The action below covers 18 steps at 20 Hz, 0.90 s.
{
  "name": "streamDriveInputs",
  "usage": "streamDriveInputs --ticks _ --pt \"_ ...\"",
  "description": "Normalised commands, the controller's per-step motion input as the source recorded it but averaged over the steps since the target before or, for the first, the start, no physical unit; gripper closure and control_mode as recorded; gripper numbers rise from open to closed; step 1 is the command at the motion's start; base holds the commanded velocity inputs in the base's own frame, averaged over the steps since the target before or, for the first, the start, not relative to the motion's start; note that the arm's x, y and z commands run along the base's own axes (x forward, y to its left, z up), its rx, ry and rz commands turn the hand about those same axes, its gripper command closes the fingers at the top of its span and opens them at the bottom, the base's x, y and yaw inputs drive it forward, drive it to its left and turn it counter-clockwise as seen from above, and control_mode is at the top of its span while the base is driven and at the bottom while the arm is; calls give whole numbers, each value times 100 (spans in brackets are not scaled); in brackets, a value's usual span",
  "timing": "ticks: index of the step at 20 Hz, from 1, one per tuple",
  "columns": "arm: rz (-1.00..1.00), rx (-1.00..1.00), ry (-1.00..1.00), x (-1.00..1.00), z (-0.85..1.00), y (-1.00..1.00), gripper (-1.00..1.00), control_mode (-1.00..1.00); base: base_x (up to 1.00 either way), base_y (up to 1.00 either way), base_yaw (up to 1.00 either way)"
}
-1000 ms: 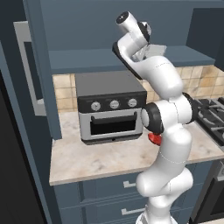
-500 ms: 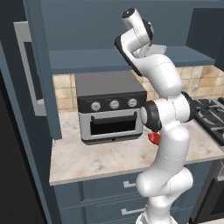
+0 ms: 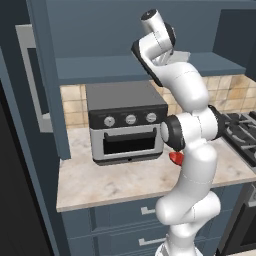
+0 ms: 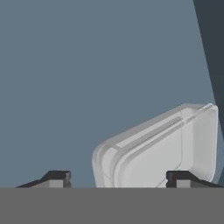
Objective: Retrieve the tupperware from the cabinet, then place the raw meat into the tupperware to avoid contamination.
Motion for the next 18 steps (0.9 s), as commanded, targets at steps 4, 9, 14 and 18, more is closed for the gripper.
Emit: streamDriveInputs --ticks 4,9,14,18 --pt "0 7 7 2 -29 -2 -100 -100 0 0 0" --pt "0 6 8 1 -28 0 100 -100 0 0 0" --pt "0 8 12 0 -34 0 100 -100 0 0 0" --pt "0 8 13 0 -35 0 100 -100 0 0 0"
